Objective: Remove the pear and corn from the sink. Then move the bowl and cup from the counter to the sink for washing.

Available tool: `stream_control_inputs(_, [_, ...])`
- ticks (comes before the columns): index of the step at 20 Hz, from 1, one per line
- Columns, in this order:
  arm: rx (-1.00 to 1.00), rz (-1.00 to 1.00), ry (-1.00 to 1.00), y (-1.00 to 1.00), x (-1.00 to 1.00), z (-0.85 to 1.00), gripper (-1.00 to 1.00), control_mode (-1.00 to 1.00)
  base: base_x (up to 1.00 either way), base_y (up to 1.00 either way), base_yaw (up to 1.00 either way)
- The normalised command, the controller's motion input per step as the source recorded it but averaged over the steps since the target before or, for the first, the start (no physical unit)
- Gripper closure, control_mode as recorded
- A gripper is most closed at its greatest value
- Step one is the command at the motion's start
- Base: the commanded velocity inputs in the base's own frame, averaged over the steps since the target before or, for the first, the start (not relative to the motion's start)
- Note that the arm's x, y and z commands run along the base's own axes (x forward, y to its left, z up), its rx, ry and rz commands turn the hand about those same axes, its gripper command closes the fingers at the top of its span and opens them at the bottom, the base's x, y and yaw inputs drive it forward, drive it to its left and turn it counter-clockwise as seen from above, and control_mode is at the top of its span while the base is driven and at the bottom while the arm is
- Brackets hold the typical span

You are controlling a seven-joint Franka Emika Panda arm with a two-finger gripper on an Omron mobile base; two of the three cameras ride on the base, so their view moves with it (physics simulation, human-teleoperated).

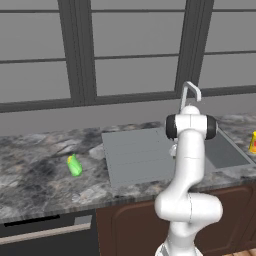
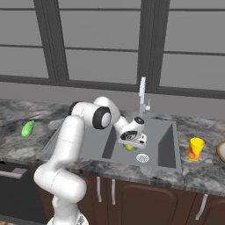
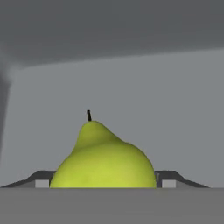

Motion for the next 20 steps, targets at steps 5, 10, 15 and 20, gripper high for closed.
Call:
stream_control_inputs(5, [0.02,0.07,0.00,0.00,-0.04,-0.06,1.00,-1.00,0.00,0.00,0.00])
stream_control_inputs(10, [0.02,0.08,-0.05,-0.08,-0.26,0.22,1.00,-1.00,0.00,0.00,0.00])
stream_control_inputs(15, [0.00,0.01,-0.04,-0.08,-0.24,0.45,1.00,-1.00,0.00,0.00,0.00])
stream_control_inputs(20, [0.00,0.00,-0.09,-0.04,-0.28,0.47,1.00,-1.00,0.00,0.00,0.00])
